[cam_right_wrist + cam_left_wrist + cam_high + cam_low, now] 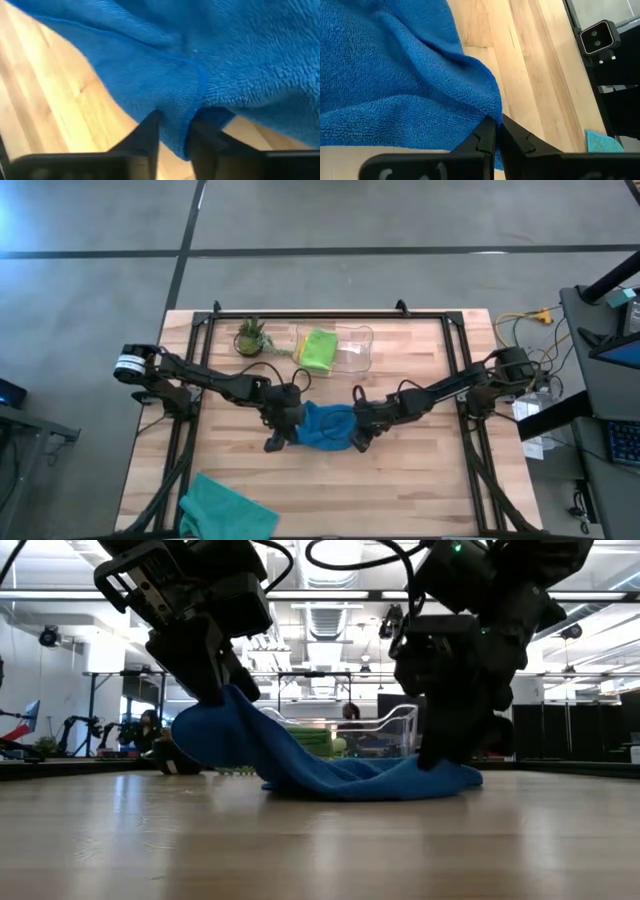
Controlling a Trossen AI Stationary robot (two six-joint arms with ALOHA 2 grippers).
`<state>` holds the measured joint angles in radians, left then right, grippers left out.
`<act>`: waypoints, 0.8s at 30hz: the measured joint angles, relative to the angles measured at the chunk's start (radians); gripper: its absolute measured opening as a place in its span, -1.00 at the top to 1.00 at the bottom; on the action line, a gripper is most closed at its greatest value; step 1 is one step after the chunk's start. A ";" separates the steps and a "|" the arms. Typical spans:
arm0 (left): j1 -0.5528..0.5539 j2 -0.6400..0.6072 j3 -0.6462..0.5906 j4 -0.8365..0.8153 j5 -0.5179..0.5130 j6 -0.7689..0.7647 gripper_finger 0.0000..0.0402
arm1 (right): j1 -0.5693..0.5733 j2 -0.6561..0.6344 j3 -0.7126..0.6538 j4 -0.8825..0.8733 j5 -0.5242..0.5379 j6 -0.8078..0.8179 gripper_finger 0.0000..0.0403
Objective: Fold microfiber towels
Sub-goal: Fold the blue microfiber towel
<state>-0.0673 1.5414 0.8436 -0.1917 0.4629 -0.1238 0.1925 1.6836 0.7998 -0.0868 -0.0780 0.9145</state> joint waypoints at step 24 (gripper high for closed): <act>0.075 -0.302 0.015 -0.169 -0.004 0.001 1.00 | 0.002 -0.344 0.229 -0.406 0.253 -0.319 0.96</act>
<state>0.0073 1.2392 0.8587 -0.3604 0.4590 -0.1224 0.1940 1.3397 1.0286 -0.4928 0.1753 0.5951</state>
